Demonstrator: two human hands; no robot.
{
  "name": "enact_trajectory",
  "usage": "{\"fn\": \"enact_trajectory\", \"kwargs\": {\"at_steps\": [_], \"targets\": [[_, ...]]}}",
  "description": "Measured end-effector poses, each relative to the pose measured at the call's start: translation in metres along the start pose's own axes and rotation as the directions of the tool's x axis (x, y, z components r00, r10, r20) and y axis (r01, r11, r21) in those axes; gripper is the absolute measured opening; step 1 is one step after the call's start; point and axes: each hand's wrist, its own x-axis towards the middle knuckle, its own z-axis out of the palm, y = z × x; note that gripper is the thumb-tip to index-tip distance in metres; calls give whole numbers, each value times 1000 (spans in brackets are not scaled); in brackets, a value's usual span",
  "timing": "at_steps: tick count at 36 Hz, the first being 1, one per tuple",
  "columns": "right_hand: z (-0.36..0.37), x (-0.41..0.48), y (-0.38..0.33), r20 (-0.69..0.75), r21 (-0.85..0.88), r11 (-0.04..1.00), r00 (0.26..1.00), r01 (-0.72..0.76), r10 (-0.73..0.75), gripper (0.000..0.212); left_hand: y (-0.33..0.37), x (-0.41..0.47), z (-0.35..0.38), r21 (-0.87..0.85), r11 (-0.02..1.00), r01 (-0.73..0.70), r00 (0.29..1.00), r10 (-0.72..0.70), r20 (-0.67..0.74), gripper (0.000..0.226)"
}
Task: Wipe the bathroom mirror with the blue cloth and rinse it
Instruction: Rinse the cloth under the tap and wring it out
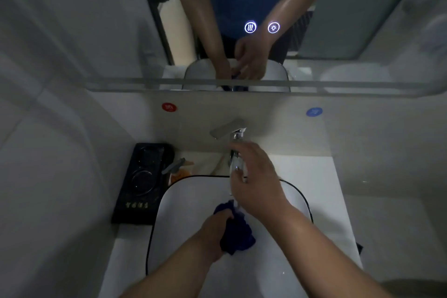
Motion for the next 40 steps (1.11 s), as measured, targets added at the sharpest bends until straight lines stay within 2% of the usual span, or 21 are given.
{"fn": "enact_trajectory", "kwargs": {"at_steps": [2, 5, 7, 10, 11, 13, 16, 19, 20, 22, 24, 26, 28, 29, 30, 31, 34, 36, 37, 38, 40], "targets": [[2, 18, -12, 194, -27, 997, 979, 67, -60, 77, -7, 6, -17, 66, 994, -81, 996, 84, -32, 22], [9, 35, -21, 382, -138, 986, 924, 89, -30, 82, -8, -22, -25, 137, 980, -147, 986, 156, -57, 32], [13, 39, -21, 514, -183, 982, 856, 55, 48, 78, -9, -29, -33, 112, 986, -124, 991, 130, -42, 30], [8, 40, -18, 635, -125, 990, 761, -71, 135, 77, -6, -54, -45, 91, 981, -170, 985, 173, -24, 33], [5, 39, -19, 626, -79, 987, 764, -139, 157, 75, -5, -65, -48, 89, 977, -196, 980, 197, -5, 34], [0, 34, -21, 534, 49, 965, 823, -257, 192, 65, -2, -85, -53, 99, 966, -240, 971, 238, 29, 35], [-12, 3, -24, 359, 147, 966, 922, -211, 147, 44, 3, -110, -61, 155, 946, -285, 958, 278, 67, 40], [-22, -44, -23, 356, 268, 941, 929, -207, 103, 19, 9, -134, -65, 158, 929, -335, 940, 319, 121, 42], [-21, -58, -22, 371, 274, 939, 924, -206, 95, 16, 10, -138, -67, 150, 923, -355, 932, 337, 135, 43], [-15, -78, -15, 353, 245, 932, 920, -267, 171, 43, 12, -148, -67, 127, 905, -405, 911, 388, 138, 53], [-5, -88, -11, 337, 299, 824, 861, -481, 380, 70, 11, -155, -64, 115, 882, -457, 887, 441, 136, 63], [4, -88, -11, 466, 397, 584, 704, -708, 536, 90, 8, -159, -58, 101, 867, -489, 868, 470, 161, 67], [10, -86, -13, 652, 462, 282, 537, -841, 535, 85, 5, -160, -51, 70, 862, -502, 858, 486, 169, 68], [8, -86, -15, 721, 476, 155, 485, -866, 495, 77, 4, -160, -47, 47, 858, -511, 850, 497, 176, 66], [7, -85, -16, 764, 487, 58, 457, -872, 456, 68, 3, -160, -43, 32, 848, -530, 837, 516, 181, 64], [6, -83, -17, 777, 510, -4, 459, -860, 431, 63, 1, -158, -39, 47, 830, -555, 823, 541, 171, 59], [3, -76, -17, 710, 593, -40, 498, -805, 499, 51, -9, -144, -29, 228, 723, -652, 753, 653, 82, 50], [7, -76, -10, 643, 628, -12, 509, -779, 573, 44, -18, -132, -26, 373, 613, -696, 669, 742, 29, 62], [10, -76, -8, 607, 630, 21, 510, -776, 609, 43, -21, -126, -25, 413, 587, -696, 651, 758, 19, 72], [14, -77, -3, 571, 637, 44, 510, -769, 643, 41, -24, -121, -26, 413, 603, -682, 669, 743, 19, 83], [20, -81, 1, 505, 642, 86, 505, -761, 700, 35, -29, -113, -26, 297, 755, -584, 797, 603, 34, 101]]}}
